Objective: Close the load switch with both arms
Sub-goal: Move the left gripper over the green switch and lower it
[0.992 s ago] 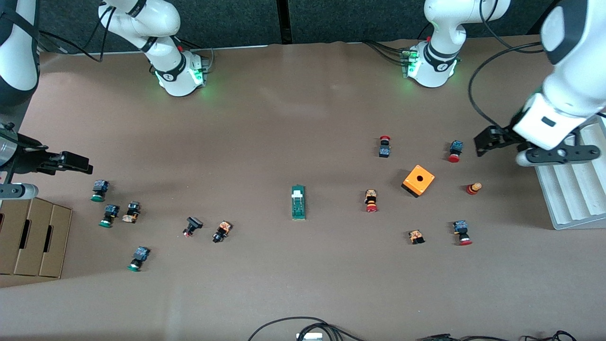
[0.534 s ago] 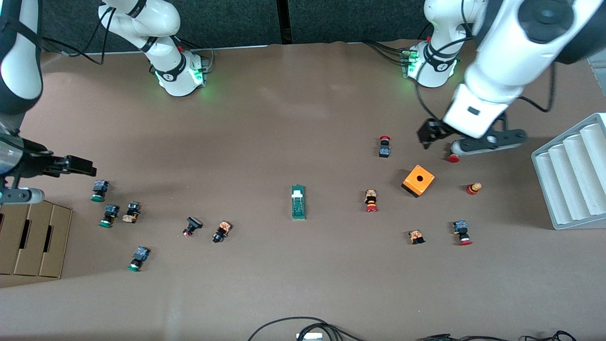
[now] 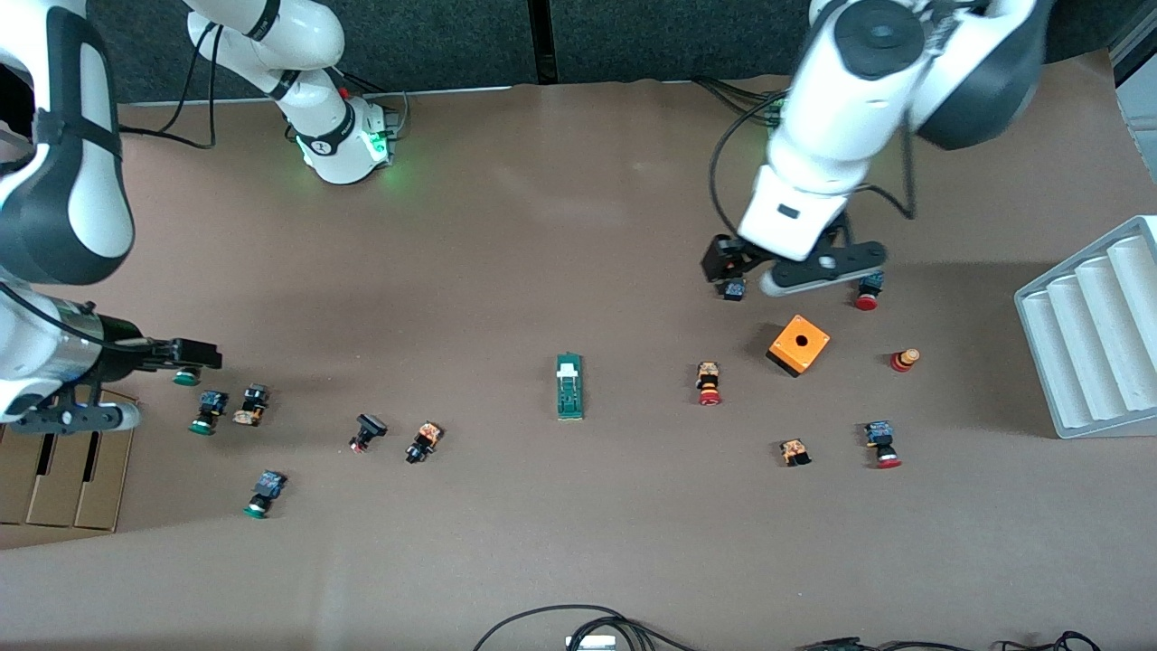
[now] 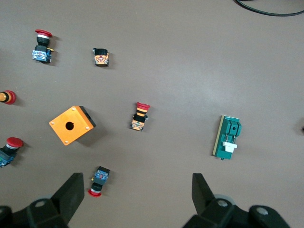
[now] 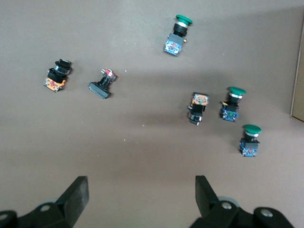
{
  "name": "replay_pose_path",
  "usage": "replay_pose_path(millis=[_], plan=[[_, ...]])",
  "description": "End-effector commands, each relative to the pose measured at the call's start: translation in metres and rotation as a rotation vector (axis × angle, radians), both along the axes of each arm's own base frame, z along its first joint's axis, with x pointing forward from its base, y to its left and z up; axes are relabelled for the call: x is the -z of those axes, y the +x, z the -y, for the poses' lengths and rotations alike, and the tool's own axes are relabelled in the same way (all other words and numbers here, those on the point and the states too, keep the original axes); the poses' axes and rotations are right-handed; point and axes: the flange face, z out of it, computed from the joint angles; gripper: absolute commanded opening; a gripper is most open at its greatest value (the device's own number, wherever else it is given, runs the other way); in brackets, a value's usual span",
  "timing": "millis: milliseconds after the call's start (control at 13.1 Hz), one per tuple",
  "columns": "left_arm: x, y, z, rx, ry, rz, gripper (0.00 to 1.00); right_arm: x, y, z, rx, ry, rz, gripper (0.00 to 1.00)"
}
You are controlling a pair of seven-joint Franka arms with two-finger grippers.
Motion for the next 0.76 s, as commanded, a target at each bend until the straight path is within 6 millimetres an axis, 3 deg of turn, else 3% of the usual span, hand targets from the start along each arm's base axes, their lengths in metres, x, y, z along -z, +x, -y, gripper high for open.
replay_pose_path(millis=[0, 382, 687], plan=[[0.02, -0.015, 0.048, -0.026, 0.047, 0.063, 1.0, 0.001, 0.003, 0.001, 0.002, 0.027, 0.014, 1.0], [0.078, -0.038, 0.131, -0.082, 0.044, 0.199, 1.0, 0.006, 0.011, -0.005, -0.125, 0.059, 0.053, 1.0], [0.138, -0.061, 0.18, -0.034, 0.06, 0.268, 1.0, 0.014, 0.012, -0.018, -0.148, 0.066, 0.032, 1.0]])
